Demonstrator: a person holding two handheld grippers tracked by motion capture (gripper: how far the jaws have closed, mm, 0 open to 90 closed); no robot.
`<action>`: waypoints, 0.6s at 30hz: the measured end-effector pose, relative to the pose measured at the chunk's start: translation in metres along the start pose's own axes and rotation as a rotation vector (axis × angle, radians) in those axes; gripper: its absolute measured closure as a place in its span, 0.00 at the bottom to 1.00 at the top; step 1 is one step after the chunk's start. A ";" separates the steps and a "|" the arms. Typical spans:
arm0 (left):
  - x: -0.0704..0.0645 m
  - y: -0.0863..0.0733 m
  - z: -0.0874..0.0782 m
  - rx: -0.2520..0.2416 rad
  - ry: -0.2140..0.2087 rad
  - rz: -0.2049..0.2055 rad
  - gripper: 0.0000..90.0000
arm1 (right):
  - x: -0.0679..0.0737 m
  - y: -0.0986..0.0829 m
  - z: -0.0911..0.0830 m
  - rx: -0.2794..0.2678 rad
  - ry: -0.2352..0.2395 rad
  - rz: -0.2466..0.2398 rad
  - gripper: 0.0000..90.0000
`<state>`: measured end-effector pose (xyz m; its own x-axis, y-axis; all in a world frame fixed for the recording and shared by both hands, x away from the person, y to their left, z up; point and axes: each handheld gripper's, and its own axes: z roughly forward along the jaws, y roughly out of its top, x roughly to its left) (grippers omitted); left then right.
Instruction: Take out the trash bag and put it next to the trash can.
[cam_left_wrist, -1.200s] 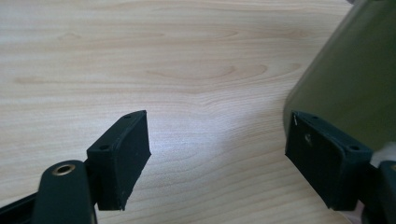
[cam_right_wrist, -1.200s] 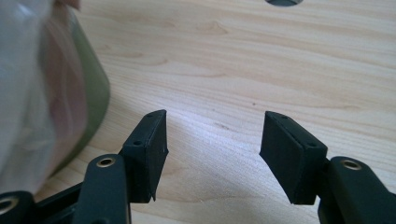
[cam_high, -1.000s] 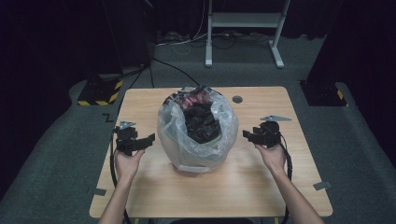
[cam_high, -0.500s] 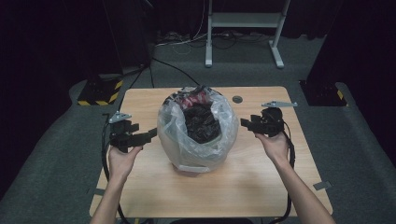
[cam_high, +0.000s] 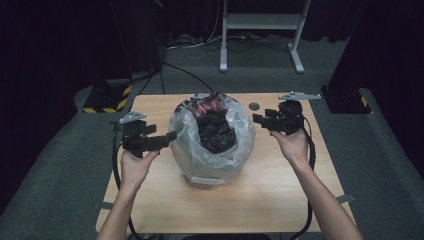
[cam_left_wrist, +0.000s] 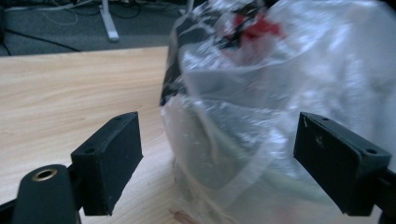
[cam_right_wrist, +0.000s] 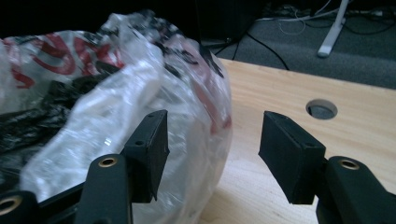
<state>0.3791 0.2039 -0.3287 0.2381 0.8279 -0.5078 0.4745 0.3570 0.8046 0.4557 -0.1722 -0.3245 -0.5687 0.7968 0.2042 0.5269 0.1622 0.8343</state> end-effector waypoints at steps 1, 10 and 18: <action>-0.005 0.001 -0.001 -0.003 -0.005 -0.007 0.17 | 0.003 0.003 -0.001 0.000 0.006 -0.005 0.46; -0.033 0.006 -0.001 0.034 -0.066 0.023 0.16 | 0.027 0.024 0.009 0.029 0.048 -0.057 0.44; -0.055 0.011 0.009 0.068 -0.059 0.060 0.16 | 0.038 0.034 0.027 0.089 0.030 -0.090 0.53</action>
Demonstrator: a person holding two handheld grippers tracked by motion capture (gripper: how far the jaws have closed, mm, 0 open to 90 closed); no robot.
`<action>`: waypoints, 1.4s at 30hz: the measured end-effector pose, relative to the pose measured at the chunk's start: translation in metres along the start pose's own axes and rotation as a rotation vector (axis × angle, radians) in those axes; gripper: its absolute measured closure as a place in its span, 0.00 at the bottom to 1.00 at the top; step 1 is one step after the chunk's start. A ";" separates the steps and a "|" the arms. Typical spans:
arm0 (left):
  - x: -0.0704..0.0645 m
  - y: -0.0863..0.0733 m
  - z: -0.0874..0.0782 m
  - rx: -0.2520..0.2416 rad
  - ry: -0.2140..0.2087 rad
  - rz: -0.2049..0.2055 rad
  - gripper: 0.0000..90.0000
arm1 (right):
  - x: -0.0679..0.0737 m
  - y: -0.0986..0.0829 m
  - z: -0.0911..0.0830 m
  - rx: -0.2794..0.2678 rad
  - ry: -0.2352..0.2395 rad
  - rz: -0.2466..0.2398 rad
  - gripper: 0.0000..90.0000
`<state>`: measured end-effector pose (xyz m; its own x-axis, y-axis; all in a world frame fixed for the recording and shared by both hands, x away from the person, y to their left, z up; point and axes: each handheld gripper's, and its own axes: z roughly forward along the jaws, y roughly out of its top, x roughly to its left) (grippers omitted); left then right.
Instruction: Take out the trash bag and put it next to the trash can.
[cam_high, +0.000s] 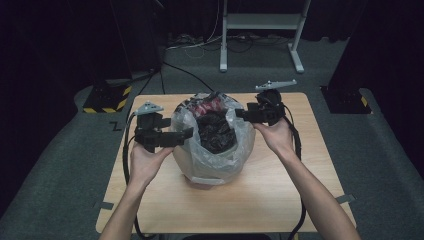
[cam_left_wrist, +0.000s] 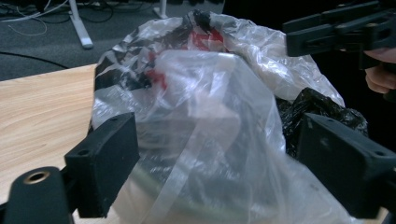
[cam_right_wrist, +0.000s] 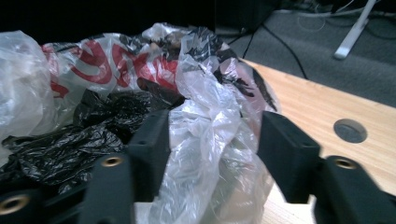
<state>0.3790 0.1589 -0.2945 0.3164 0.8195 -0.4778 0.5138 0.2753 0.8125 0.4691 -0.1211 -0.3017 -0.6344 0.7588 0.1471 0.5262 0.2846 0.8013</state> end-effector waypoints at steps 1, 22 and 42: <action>0.000 0.001 0.003 0.017 -0.002 0.004 0.17 | 0.000 0.001 0.003 0.007 -0.004 0.000 0.56; -0.001 0.007 0.049 0.071 -0.070 0.085 1.00 | 0.004 0.009 0.011 0.046 0.106 -0.035 0.99; -0.016 0.035 0.081 0.073 -0.125 0.047 1.00 | 0.029 0.026 0.015 0.059 0.162 -0.070 0.96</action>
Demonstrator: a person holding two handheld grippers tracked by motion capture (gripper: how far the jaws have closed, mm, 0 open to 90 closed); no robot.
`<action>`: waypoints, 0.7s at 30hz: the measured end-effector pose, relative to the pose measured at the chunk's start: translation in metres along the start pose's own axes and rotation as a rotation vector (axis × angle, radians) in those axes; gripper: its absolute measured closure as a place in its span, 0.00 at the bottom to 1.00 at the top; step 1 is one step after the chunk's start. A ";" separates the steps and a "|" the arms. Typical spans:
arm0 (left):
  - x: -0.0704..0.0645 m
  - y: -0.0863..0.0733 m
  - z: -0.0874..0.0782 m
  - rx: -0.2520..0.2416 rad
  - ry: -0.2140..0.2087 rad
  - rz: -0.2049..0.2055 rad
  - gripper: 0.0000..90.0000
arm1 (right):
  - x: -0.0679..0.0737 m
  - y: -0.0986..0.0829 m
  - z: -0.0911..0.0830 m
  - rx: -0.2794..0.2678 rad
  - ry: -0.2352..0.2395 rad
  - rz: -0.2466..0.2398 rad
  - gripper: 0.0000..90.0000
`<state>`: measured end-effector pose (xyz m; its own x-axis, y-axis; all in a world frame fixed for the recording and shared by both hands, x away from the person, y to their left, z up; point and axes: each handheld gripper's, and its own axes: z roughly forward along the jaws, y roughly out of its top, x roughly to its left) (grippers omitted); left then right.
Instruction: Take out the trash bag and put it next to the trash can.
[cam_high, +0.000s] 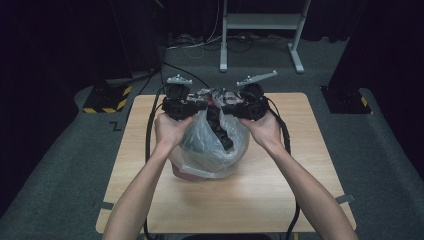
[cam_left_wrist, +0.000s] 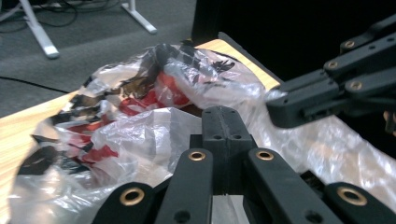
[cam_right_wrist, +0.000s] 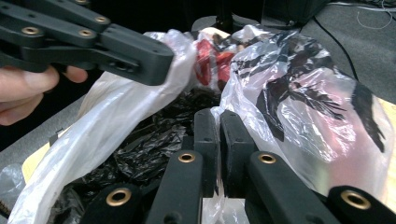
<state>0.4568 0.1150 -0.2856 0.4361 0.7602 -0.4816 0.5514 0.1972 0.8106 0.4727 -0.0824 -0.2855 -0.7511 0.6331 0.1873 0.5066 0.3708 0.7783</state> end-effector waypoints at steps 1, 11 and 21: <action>-0.001 0.000 0.002 0.004 0.001 0.006 1.00 | 0.000 0.000 0.001 0.002 0.001 -0.002 0.97; -0.011 -0.002 0.024 0.021 -0.002 0.023 1.00 | 0.004 0.002 0.005 0.016 0.021 0.015 0.82; -0.007 -0.003 0.034 0.012 0.025 0.022 1.00 | 0.006 0.003 0.011 0.033 0.059 0.047 0.47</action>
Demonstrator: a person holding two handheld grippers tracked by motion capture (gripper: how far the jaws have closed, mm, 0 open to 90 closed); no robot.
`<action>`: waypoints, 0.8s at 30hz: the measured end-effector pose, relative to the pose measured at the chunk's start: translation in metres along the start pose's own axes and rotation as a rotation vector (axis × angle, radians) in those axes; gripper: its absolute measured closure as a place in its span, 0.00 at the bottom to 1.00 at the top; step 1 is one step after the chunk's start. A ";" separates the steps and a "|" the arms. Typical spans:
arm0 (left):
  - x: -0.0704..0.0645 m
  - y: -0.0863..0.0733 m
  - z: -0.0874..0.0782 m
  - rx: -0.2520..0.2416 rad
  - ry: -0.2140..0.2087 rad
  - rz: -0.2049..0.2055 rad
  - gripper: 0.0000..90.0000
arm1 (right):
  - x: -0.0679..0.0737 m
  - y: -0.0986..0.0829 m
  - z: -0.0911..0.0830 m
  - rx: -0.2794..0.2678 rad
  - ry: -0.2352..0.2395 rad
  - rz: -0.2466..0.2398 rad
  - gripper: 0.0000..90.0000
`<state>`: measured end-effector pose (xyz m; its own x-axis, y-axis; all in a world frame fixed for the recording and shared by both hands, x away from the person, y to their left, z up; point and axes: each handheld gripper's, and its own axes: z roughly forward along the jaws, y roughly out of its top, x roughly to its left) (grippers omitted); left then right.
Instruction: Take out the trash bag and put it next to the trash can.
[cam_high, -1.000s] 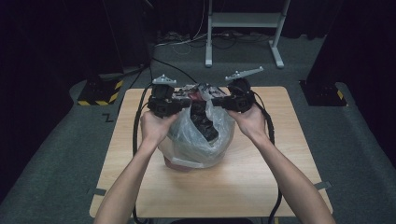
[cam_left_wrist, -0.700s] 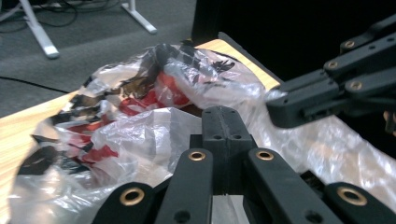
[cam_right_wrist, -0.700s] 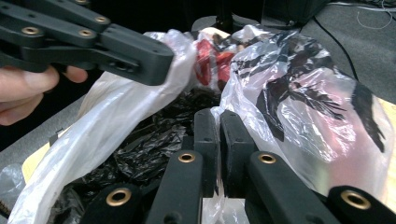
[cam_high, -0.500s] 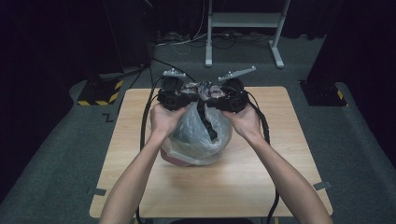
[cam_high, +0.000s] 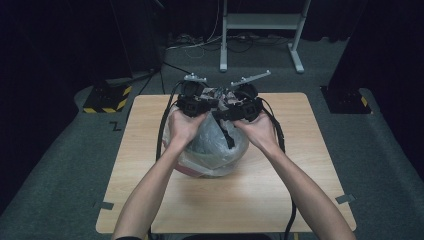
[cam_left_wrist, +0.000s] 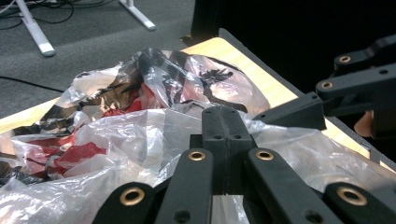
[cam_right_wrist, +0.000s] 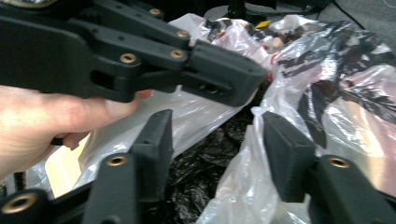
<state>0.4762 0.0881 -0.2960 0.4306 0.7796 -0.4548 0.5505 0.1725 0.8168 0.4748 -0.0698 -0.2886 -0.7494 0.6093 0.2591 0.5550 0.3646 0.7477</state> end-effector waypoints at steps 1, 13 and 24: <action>0.000 0.000 0.000 0.001 0.002 -0.004 1.00 | 0.001 0.000 0.001 0.001 0.003 0.002 0.45; 0.000 0.000 -0.001 -0.031 -0.017 -0.002 1.00 | 0.005 0.002 0.024 0.072 -0.063 -0.016 0.46; 0.010 -0.004 -0.007 -0.049 -0.018 -0.006 0.84 | 0.005 0.000 0.034 0.094 -0.093 -0.070 0.95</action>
<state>0.4734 0.0993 -0.3008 0.4404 0.7675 -0.4658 0.5176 0.2069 0.8302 0.4831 -0.0426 -0.3074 -0.7533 0.6409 0.1476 0.5372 0.4702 0.7002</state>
